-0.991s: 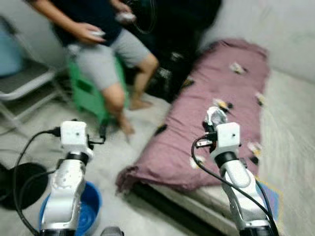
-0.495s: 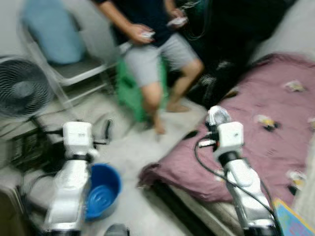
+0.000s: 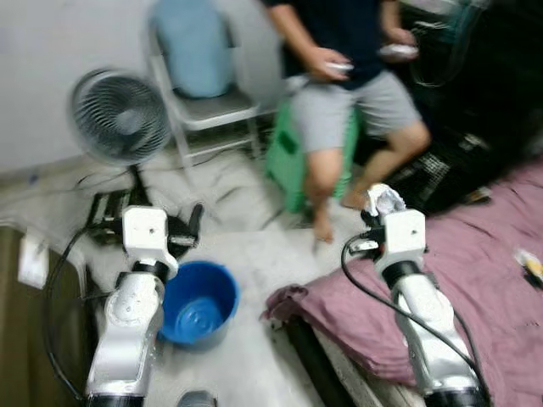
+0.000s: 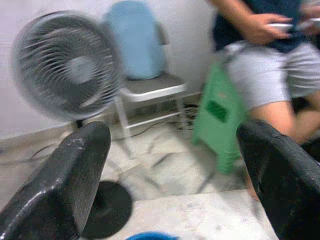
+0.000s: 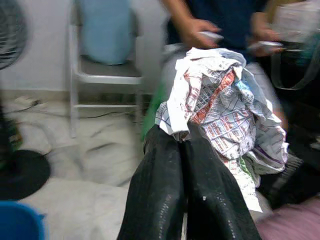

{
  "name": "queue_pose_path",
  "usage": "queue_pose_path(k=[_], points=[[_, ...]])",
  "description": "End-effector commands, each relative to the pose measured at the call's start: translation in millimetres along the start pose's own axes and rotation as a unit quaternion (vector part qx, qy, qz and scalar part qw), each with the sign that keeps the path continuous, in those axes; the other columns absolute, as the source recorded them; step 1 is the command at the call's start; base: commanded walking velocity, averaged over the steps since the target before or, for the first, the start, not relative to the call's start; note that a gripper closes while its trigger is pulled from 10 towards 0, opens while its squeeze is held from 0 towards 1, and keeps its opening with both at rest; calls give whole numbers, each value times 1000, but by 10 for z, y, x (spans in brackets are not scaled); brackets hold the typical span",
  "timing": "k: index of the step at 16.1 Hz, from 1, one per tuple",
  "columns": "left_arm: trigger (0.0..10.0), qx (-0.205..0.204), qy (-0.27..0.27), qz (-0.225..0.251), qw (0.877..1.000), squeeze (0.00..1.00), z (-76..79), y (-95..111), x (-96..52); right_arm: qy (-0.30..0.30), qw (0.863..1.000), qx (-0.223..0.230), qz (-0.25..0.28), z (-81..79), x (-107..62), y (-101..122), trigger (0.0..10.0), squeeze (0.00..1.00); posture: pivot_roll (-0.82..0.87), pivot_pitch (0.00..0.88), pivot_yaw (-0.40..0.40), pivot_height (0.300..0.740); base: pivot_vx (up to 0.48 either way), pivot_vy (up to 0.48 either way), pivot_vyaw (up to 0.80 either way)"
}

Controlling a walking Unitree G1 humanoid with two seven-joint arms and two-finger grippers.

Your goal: Clean up the room

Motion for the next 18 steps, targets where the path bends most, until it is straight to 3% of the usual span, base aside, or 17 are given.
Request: queue_pose_path(k=[1, 15, 18], points=[[10000, 1, 8, 3, 1000, 0, -27, 20, 2, 7, 1000, 3, 5, -26, 20, 29, 10000, 0, 2, 0, -103, 740, 0, 0, 800], [10000, -2, 0, 8, 1000, 0, 18, 51, 23, 6, 1000, 7, 7, -20, 14, 19, 10000, 0, 2, 0, -99, 740, 0, 0, 800], [10000, -23, -27, 20, 999, 0, 81, 88, 6, 1, 1000, 20, 8, 2, 13, 27, 10000, 0, -4, 0, -100, 740, 0, 0, 0]])
Point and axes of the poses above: a point about 5 cm out from each wrist's last joint towards the gripper, its own x axis pointing out of the wrist towards the gripper, its own y axis along the axis of the wrist's last joint, z = x × y, the point moved 4 cm from there along x, pointing out of the wrist towards the gripper, and after that the axes turned 13 degrees about x, right-handed, at the moved point
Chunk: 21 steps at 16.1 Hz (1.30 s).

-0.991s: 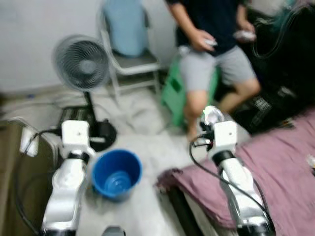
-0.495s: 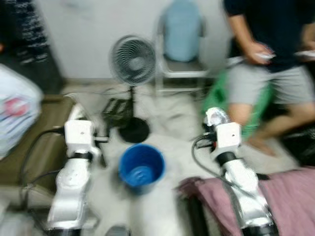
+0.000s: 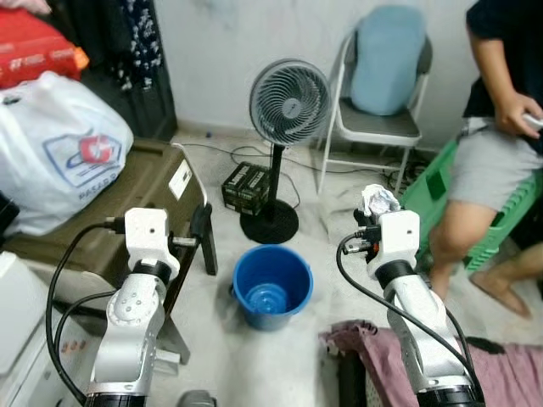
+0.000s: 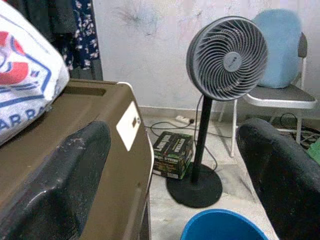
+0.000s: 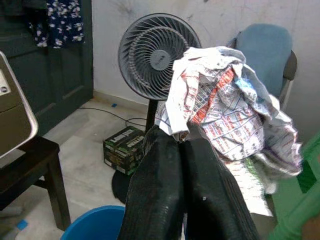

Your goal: Clean up the room

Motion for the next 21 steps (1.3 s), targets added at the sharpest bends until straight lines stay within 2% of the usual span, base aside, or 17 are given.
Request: queue_pose_path(k=[1, 5, 11, 21], points=[[10000, -6, -10, 12, 1000, 0, 16, 58, -10, -1, 1000, -1, 3, 26, 1, 27, 10000, 0, -6, 0, -100, 740, 0, 0, 0], [10000, -6, -12, 13, 1000, 0, 29, 58, -22, 0, 1000, -6, 4, 24, -9, 33, 10000, 0, -12, 0, -101, 740, 138, 0, 0], [10000, -9, -19, 15, 1000, 0, 34, 65, -28, 2, 1000, -5, 3, 12, -16, 28, 10000, 0, -13, 0, -101, 740, 314, 0, 752], [10000, -12, -22, 15, 1000, 0, 46, 67, -31, -2, 1000, 3, -5, 31, -15, 4, 10000, 0, -14, 0, -101, 740, 323, 0, -71]])
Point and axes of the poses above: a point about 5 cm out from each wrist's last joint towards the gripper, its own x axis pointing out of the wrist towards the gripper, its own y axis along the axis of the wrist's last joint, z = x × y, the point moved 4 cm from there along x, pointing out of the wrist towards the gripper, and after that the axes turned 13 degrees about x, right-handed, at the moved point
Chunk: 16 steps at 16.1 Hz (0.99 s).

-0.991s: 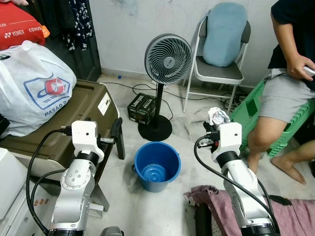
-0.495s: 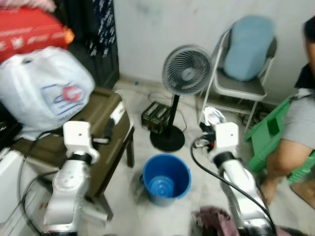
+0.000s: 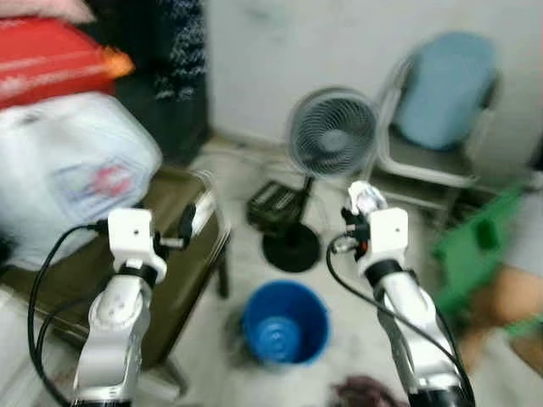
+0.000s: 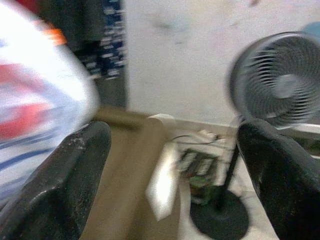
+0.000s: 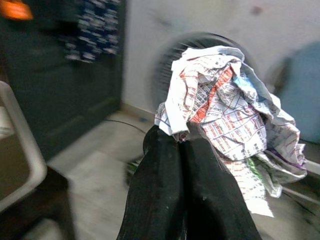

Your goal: Clean up the room

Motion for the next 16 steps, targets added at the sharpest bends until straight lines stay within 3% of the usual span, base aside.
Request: queue_pose_path(k=[1, 3, 10, 13, 15, 16], points=[[10000, -7, -16, 7, 1000, 0, 117, 44, 19, -22, 1000, -1, -6, 142, -32, -2, 10000, 0, -14, 0, -101, 740, 311, 0, -800], [10000, -8, -16, 7, 1000, 0, 116, 44, 18, -24, 1000, 0, -5, 148, -31, -1, 10000, 0, -14, 0, -101, 740, 311, 0, -800], [10000, 9, 12, -3, 1000, 0, 25, 24, 31, -15, 1000, 2, 0, 104, 11, 30, 10000, 0, 6, 0, -104, 740, 43, 0, 0], [10000, 27, 26, -2, 999, 0, -105, 60, -26, 5, 1000, 1, 8, -31, 111, 75, 10000, 0, 36, 0, -108, 740, 0, 0, 800], [10000, 60, 20, -2, 998, 0, -206, 71, -88, 2, 1000, -3, 11, -38, 171, 101, 10000, 0, 63, 0, -121, 740, 0, 0, 800], [10000, 57, 19, -3, 998, 0, -225, 64, -105, -5, 1000, 0, 6, -20, 177, 80, 10000, 0, 65, 0, -122, 740, 0, 0, 538]])
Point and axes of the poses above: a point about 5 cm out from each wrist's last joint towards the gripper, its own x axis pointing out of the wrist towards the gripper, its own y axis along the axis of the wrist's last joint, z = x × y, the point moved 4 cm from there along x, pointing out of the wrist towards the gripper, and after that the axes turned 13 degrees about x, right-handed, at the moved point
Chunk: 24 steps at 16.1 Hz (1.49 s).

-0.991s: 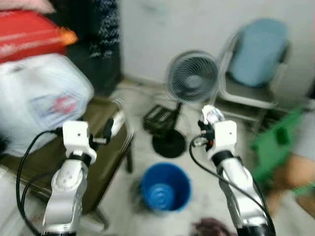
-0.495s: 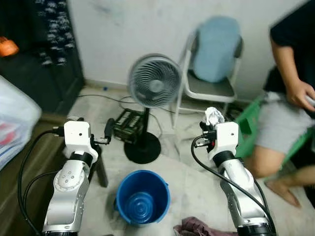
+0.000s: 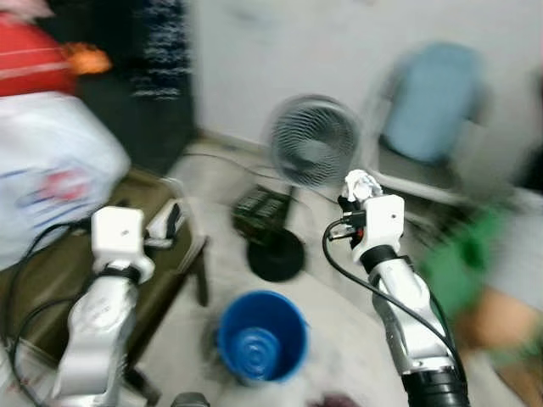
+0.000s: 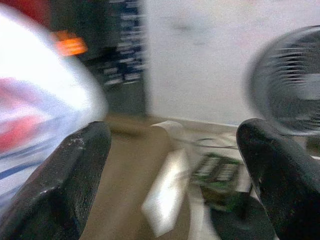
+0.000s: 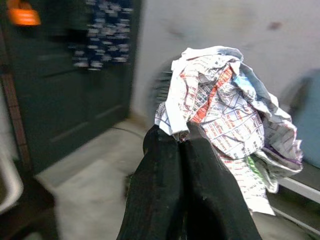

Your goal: Clean up the room

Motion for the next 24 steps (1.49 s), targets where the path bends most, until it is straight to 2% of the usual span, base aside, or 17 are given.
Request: queue_pose_path(k=[1, 3, 4, 5, 6, 7, 9, 10, 11, 12, 14, 18, 19, 21, 23, 24], points=[[10000, -3, -24, 9, 1000, 0, 63, 49, -26, -32, 999, 8, -25, 111, 5, -107, 10000, 0, 71, 0, -129, 740, 0, 0, 0], [10000, 1, -69, 26, 997, 0, 158, 95, -150, -73, 993, -17, -85, 169, 26, -321, 10000, 0, 83, 0, -130, 740, 0, 0, 0], [10000, 5, -76, 30, 997, 0, 174, 105, -172, -81, 992, -20, -95, 180, 26, -357, 10000, 0, 83, 0, -130, 740, 0, 0, 0], [10000, 17, -123, 53, 991, 0, 263, 176, -332, -120, 985, -14, -127, 239, -5, -539, 10000, 0, 103, 10, -118, 740, 0, 0, 0], [10000, 6, -156, 47, 987, 0, 323, 155, -437, -136, 980, -4, -147, 241, -29, -643, 10000, 0, 112, 24, -107, 740, 0, 0, 0], [10000, -2, -194, 37, 980, 0, 396, 121, -553, -142, 975, -14, -172, 239, -42, -762, 10000, 0, 119, 38, -97, 740, 0, 0, 0], [10000, -4, -247, 25, 969, 0, 471, 132, -743, -156, 964, -4, -214, 263, -71, -971, 10000, 0, 153, 83, -77, 740, 0, 0, 0], [10000, 0, -261, 21, 965, 0, 464, 145, -827, -162, 961, 2, -222, 262, -100, -1021, 10000, 0, 161, 97, -70, 740, 0, 0, 0], [10000, 8, -265, 9, 964, 0, 405, 146, -920, -157, 961, 14, -227, 233, -57, -1067, 10000, 0, 191, 139, -48, 740, 0, 0, 0], [10000, 11, -263, 4, 965, 0, 376, 146, -952, -154, 961, 15, -229, 220, -41, -1082, 10000, 0, 195, 145, -46, 740, 0, 0, 0], [10000, 22, -249, -13, 968, 0, 248, 155, -1072, -153, 952, 29, -264, 156, -4, -1231, 10000, 0, 249, 189, -21, 740, 0, 0, 0], [10000, 47, -238, -28, 970, 0, 66, 222, -1155, -155, 942, 7, -298, 149, 1, -1370, 10000, 0, 319, 244, 29, 740, 0, 0, 0], [10000, 55, -246, -33, 967, 0, 31, 272, -1203, -154, 940, 21, -305, 134, 4, -1397, 10000, 0, 336, 254, 47, 740, 0, 0, 0], [10000, 64, -252, -38, 965, 0, -27, 304, -1242, -148, 940, 33, -306, 60, 34, -1404, 10000, 0, 349, 267, 72, 740, 0, 0, 0], [10000, 73, -253, -42, 964, 0, -79, 328, -1233, -140, 943, 25, -302, -16, 93, -1378, 10000, 0, 360, 274, 87, 740, 0, 0, 0], [10000, 77, -252, -42, 964, 0, -90, 346, -1217, -151, 946, 13, -288, 12, 132, -1327, 10000, 0, 368, 275, 96, 740, 0, 0, 0]])
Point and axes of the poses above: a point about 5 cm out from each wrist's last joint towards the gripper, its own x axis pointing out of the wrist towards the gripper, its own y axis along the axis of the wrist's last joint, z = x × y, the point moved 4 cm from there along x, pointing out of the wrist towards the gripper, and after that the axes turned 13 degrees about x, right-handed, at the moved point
